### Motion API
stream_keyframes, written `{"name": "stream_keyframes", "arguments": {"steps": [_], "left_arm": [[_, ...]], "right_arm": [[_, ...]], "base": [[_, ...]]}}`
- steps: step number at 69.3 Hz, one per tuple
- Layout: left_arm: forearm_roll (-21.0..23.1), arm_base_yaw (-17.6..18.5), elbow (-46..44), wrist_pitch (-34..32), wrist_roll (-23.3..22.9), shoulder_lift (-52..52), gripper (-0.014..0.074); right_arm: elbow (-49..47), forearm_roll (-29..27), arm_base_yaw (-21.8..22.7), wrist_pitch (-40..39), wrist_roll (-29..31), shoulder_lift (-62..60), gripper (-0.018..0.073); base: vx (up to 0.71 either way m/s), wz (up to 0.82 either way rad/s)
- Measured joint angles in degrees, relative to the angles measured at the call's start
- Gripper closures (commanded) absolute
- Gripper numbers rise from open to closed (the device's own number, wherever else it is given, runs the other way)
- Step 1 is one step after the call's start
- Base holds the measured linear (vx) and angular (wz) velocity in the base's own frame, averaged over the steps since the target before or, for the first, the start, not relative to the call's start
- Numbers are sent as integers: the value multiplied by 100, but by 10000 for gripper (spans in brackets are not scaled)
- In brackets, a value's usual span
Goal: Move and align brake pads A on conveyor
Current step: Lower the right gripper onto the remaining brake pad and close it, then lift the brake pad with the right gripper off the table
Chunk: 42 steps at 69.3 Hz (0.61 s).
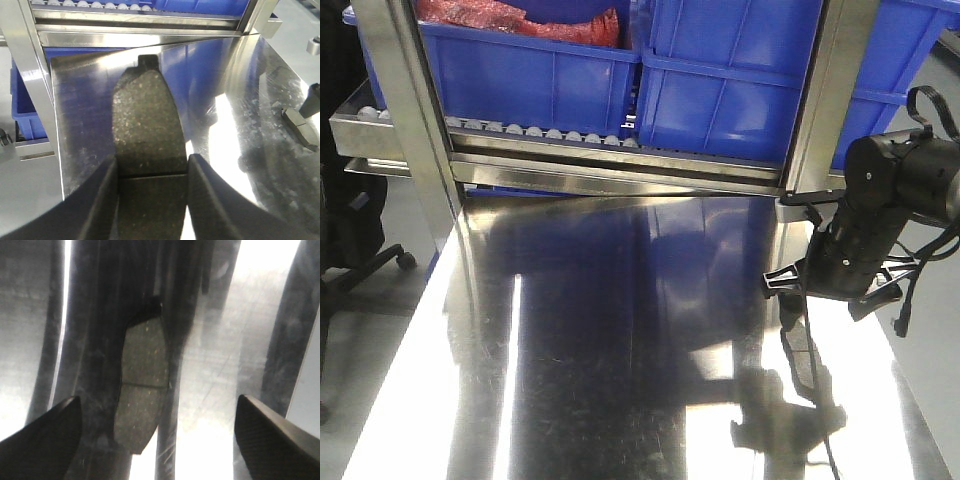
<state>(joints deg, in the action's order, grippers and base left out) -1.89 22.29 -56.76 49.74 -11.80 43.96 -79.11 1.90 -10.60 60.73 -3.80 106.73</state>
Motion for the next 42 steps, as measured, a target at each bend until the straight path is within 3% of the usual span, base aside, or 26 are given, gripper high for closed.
{"name": "stream_keyframes", "arguments": {"steps": [42], "left_arm": [[0,0,0,0,0,0,603]], "right_arm": [[0,-18,13,-197,63,638,-33]], "base": [[0,0]]}}
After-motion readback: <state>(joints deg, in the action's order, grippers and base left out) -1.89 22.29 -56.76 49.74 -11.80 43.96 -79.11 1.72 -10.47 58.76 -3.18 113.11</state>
